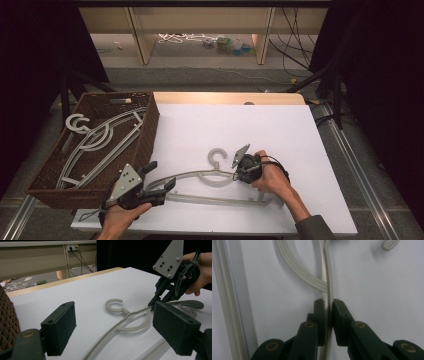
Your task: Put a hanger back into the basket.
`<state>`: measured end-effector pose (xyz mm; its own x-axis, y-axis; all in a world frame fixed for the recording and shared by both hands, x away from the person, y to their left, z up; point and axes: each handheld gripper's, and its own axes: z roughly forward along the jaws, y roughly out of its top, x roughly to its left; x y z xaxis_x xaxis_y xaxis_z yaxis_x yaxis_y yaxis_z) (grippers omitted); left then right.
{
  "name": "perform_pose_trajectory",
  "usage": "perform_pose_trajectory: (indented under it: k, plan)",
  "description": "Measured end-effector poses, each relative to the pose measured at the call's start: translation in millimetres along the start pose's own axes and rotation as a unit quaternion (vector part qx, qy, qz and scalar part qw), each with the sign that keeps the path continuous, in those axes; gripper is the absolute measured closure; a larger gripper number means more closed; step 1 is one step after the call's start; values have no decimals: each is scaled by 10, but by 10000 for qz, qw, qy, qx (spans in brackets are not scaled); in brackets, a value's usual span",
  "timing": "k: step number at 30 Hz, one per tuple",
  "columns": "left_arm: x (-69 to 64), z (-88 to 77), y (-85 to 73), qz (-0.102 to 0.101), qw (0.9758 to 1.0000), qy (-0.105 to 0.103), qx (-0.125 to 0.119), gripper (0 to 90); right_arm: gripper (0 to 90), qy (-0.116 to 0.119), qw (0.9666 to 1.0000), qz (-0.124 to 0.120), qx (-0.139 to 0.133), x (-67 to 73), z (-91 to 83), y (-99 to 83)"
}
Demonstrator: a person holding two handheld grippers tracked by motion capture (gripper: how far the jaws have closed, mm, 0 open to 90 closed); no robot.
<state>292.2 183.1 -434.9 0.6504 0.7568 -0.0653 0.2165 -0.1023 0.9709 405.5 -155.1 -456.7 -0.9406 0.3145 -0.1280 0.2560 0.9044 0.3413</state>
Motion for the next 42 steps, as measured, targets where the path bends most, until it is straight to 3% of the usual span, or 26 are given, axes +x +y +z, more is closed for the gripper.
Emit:
perform_pose_trajectory:
  k: [4,8,9,11,17,23,28,34,36,39,42]
  plan:
    - [-4,2,-2,-2,10000,-1,10,186,823,-90,9998,-167,-72,24,-77,18]
    - [-11,12,-4,-11,10000,12,25,187,822,-337,9988,-290,-188,55,-149,42]
    - [-2,12,1,99,9999,-5,42,187,823,-364,9986,-332,-188,58,-170,45]
    - [-5,29,2,74,10000,-17,-13,187,823,-418,9982,-383,-211,65,-207,51]
    - [-21,80,24,55,10000,10,51,188,823,-688,9953,-612,-311,102,-330,74]
    - [-65,250,101,149,9996,-89,201,205,823,-1006,9910,-798,-384,151,-485,121]
    - [-96,461,109,191,9989,-146,410,222,823,-1090,9888,-916,-447,197,-566,159]
    - [-136,689,139,219,9969,-266,711,230,823,-1172,9870,-985,-489,225,-619,180]
    - [-145,762,143,209,9958,-320,837,241,823,-1172,9859,-1096,-478,215,-649,184]
    - [-162,843,162,256,9936,-408,1025,264,823,-1181,9866,-982,-556,240,-671,186]
    - [-176,900,196,289,9913,-519,1171,271,823,-1175,9857,-1047,-599,238,-710,184]
